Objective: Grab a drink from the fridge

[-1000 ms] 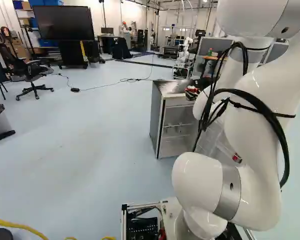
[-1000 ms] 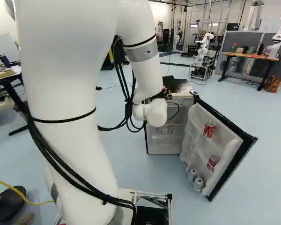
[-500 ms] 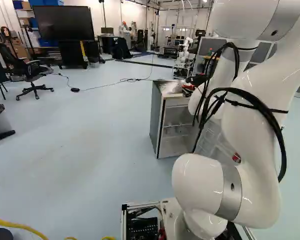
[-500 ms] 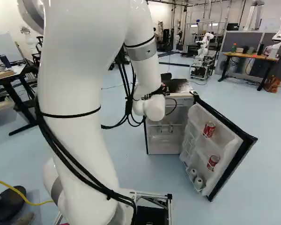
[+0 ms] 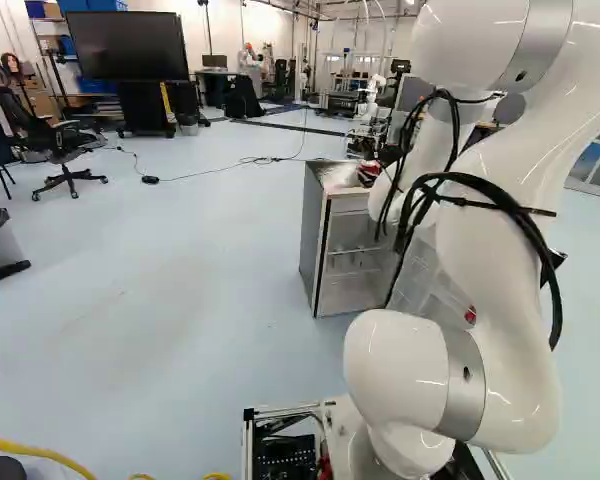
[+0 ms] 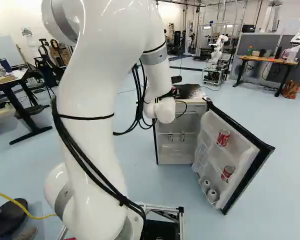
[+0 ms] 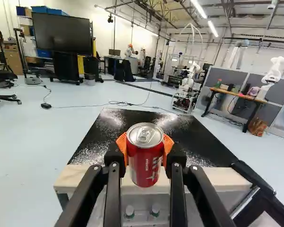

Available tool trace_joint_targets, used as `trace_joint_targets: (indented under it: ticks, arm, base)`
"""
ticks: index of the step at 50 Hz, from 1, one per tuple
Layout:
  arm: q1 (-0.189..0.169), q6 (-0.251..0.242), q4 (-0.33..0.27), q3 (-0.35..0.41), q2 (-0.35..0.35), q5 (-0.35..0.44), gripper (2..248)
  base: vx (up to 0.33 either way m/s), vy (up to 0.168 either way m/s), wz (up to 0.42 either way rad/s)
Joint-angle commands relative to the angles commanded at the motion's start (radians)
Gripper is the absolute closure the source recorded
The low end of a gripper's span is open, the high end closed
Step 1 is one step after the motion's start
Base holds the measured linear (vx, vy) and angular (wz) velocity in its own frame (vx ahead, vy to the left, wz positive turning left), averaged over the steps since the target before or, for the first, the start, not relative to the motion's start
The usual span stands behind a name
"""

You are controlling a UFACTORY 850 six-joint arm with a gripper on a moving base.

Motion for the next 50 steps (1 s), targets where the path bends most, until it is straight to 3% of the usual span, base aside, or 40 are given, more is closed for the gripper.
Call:
trace_joint_targets:
  ticks: [27,50]
  arm:
    - [0.051,0.000,0.040,-0.138,-0.124,-0.033,156]
    - [0.055,0.017,0.042,-0.150,-0.136,-0.035,156]
  base:
    - [0.000,0.000,0.000]
    - [0.000,0.000,0.000]
